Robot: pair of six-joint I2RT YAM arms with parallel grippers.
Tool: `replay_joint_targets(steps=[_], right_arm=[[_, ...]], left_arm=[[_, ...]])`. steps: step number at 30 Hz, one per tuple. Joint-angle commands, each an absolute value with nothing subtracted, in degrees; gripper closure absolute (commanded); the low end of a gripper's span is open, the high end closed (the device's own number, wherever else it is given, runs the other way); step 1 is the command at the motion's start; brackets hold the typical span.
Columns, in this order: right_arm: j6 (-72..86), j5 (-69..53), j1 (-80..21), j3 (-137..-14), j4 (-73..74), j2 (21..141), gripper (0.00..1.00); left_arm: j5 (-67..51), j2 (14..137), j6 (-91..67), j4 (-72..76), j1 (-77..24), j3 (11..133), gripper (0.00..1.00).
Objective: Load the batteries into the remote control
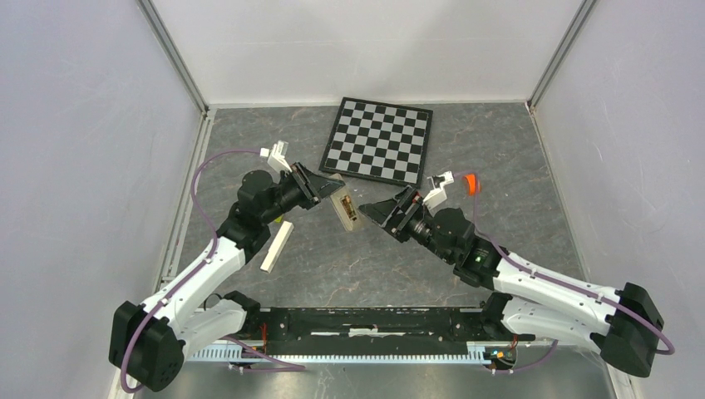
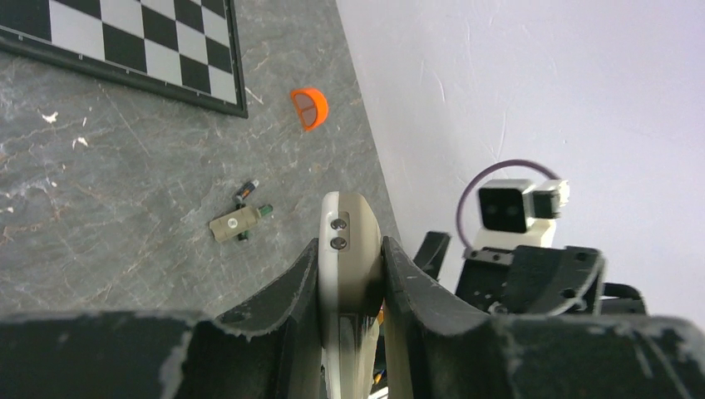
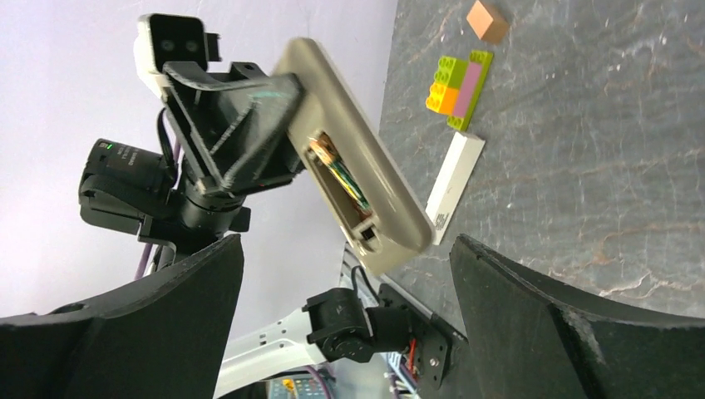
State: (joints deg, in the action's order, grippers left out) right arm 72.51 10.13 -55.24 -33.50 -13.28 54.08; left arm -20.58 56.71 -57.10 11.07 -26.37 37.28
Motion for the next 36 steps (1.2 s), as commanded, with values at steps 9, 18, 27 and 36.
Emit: replay_joint_targets(steps=[9,18,27,36], right_arm=[[87.09,7.2,-55.15,-29.46,-33.77,60.12,0.02],[90.85,4.22,-55.15,-32.59,-39.21,67.19,0.02],[91.34,4.54,-54.85,-34.47,-39.91,70.32,0.02],[94.24,2.97,-53.31,-34.55,-42.08,72.38,0.02]], left_arm=[[-19.82,56.99,-60.34,18.72,-26.35,38.92,0.98],[-21.13,56.69,-61.35,18.64,-26.28,38.89,0.98],[-23.53,56.92,-60.52,18.35,-26.3,38.83,0.98],[-25.33,56.69,-58.65,18.37,-26.28,39.0,0.98]])
